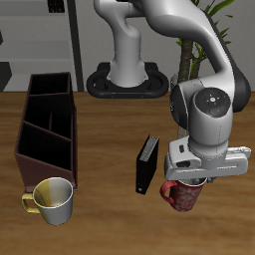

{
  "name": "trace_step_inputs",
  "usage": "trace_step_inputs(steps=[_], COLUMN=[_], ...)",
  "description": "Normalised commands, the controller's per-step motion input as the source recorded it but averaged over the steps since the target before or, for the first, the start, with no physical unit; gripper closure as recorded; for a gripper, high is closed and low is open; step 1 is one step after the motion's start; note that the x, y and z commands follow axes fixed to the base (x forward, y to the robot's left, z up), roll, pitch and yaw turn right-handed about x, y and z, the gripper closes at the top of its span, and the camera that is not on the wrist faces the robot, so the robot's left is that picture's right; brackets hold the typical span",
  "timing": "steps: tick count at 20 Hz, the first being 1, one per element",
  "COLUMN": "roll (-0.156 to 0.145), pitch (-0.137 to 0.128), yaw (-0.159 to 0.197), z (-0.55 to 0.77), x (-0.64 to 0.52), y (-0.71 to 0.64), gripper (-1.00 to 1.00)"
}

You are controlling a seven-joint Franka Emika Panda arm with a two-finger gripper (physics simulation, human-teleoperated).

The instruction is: Place the red mug into the right desk caddy's left compartment

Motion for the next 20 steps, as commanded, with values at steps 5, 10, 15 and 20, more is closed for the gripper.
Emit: trace_step_inputs(steps=[5, 10, 15, 20], roll=[0.022, 0.022, 0.032, 0.008], pitch=[-0.018, -0.063, -0.088, -0.058], yaw=[0.007, 0.019, 0.010, 0.000], z=[0.14, 0.45, 0.66, 0.60], x=[-0.03, -0.12, -0.23, -0.27], y=[0.04, 0.09, 0.11, 0.00], gripper=[1.00, 1.00, 1.00, 1.00])
